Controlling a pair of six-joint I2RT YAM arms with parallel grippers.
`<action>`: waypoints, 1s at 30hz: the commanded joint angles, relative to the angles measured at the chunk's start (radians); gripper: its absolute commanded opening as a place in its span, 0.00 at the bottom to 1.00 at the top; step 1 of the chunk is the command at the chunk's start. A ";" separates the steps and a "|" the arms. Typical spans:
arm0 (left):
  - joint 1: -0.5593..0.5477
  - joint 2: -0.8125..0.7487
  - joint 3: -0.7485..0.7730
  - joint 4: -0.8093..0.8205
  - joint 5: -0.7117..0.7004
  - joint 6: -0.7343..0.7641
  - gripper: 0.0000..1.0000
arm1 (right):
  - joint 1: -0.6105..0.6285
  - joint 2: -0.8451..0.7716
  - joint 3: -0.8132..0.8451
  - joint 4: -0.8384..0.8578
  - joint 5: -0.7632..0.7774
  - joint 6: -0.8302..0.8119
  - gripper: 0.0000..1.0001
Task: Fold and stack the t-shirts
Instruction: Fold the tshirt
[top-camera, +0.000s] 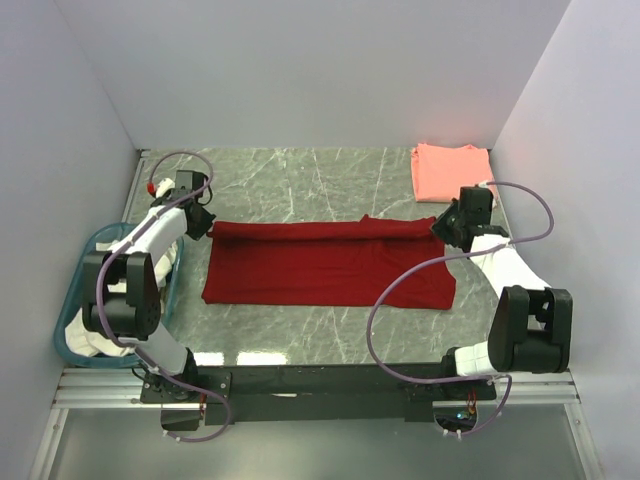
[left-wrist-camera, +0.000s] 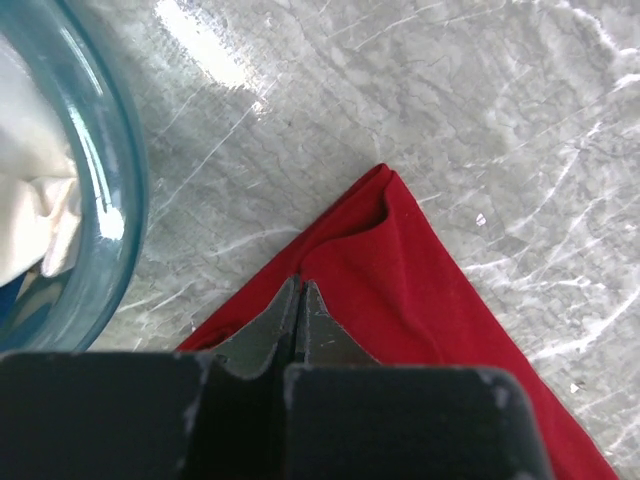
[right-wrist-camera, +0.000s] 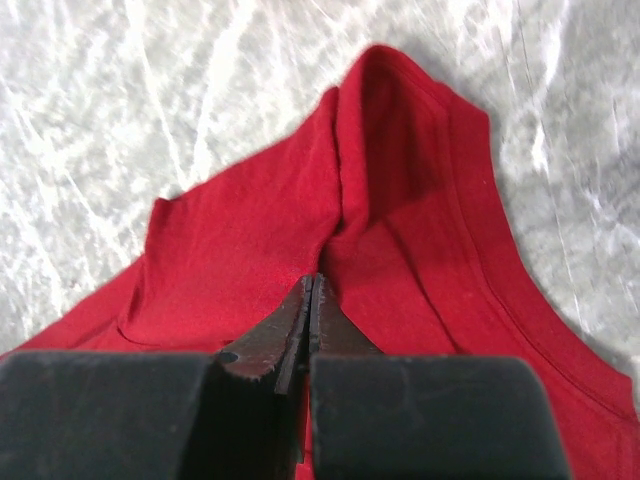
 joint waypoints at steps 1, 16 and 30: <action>0.008 -0.066 -0.011 0.011 0.004 -0.001 0.00 | -0.012 -0.040 -0.017 0.029 0.026 0.004 0.00; 0.020 -0.125 -0.144 0.060 0.043 -0.012 0.00 | -0.016 -0.077 -0.134 0.061 -0.001 0.015 0.00; 0.022 -0.188 -0.287 0.148 0.181 -0.052 0.45 | -0.050 -0.048 -0.194 0.100 -0.090 0.023 0.37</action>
